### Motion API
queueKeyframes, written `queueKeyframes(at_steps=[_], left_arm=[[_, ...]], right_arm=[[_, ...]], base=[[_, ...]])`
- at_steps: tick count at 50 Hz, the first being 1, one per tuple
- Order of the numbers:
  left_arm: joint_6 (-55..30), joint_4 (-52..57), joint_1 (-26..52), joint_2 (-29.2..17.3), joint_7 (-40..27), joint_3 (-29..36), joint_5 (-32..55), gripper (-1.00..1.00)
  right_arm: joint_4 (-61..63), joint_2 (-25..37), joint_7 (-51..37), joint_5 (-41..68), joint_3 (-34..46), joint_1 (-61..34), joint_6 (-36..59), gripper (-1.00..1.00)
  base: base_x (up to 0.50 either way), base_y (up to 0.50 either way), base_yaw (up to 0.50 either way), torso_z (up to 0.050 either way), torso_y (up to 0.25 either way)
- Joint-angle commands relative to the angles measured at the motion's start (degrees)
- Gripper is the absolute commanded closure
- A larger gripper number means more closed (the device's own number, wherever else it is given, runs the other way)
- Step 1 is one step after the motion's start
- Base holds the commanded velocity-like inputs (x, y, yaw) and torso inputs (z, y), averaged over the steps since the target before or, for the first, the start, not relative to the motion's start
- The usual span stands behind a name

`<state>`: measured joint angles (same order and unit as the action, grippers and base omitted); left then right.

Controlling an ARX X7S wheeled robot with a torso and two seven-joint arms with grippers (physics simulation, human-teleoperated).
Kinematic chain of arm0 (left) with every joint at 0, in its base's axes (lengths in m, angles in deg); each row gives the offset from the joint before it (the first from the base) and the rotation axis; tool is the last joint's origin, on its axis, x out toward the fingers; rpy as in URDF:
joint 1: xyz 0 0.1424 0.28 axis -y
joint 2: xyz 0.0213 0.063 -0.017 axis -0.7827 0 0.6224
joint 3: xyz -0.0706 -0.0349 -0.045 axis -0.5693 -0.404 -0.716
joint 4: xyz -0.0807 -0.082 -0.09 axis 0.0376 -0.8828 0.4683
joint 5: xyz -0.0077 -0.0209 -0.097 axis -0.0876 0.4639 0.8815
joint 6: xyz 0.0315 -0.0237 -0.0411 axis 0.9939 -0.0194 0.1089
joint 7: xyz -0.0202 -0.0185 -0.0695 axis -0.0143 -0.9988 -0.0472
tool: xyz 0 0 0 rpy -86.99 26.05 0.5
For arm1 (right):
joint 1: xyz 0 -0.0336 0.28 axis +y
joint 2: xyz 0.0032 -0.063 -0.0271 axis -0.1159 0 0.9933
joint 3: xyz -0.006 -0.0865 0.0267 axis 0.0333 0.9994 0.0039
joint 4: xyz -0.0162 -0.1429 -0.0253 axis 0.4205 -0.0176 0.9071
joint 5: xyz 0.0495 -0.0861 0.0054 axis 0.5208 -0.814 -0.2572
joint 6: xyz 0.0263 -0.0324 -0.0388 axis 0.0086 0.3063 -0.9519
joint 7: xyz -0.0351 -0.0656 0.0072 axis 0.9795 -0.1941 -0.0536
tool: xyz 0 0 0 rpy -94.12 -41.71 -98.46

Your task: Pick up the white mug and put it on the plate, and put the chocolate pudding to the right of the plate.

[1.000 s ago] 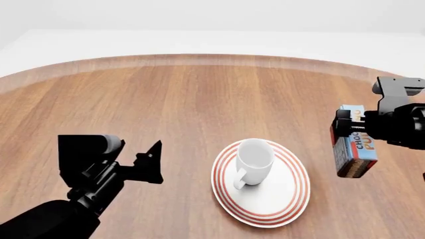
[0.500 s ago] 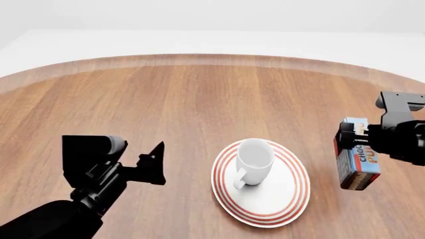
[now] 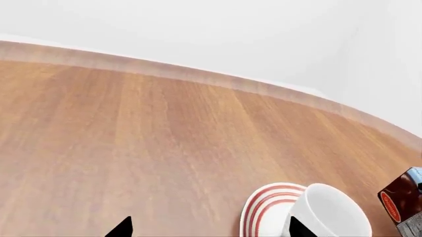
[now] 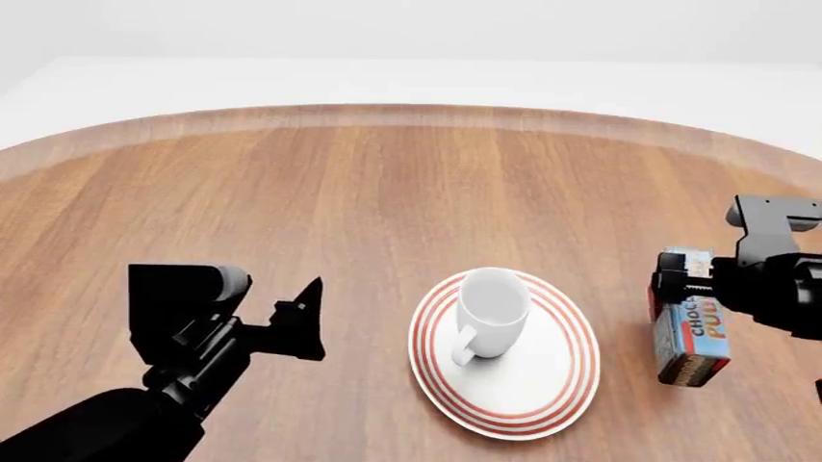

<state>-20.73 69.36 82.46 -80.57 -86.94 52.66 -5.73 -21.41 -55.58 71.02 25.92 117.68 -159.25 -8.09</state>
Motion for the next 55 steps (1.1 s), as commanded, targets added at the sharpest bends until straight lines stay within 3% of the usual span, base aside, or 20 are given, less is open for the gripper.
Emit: queueKeyframes(at_steps=[1, 22, 42, 55], left_arm=[[0.32, -0.6, -0.27, 1.56, 1.26, -1.53, -0.9, -1.0], [0.29, -0.92, -0.68, 1.91, 1.52, -1.64, -0.94, -1.0], [0.14, -0.46, -0.6, 1.65, 1.58, -2.04, -0.8, -1.0], [0.45, 1.42, -0.67, 0.2, 0.72, -2.64, -0.94, -1.0]], right_arm=[[-0.26, -1.36, 2.2, -2.69, -2.37, 0.71, -0.59, -1.0], [1.14, -0.96, 2.15, -6.17, -5.04, 0.91, 0.47, -1.0], [30.55, 11.5, -9.49, -3.1, -5.85, -6.91, 17.06, -1.0], [49.01, 17.27, -13.75, 1.38, -11.84, -11.78, 16.3, -1.0]], base=[[0.0, 0.0, 0.0, 0.0, 0.0], [0.0, 0.0, 0.0, 0.0, 0.0], [0.0, 0.0, 0.0, 0.0, 0.0], [0.0, 0.0, 0.0, 0.0, 0.0]])
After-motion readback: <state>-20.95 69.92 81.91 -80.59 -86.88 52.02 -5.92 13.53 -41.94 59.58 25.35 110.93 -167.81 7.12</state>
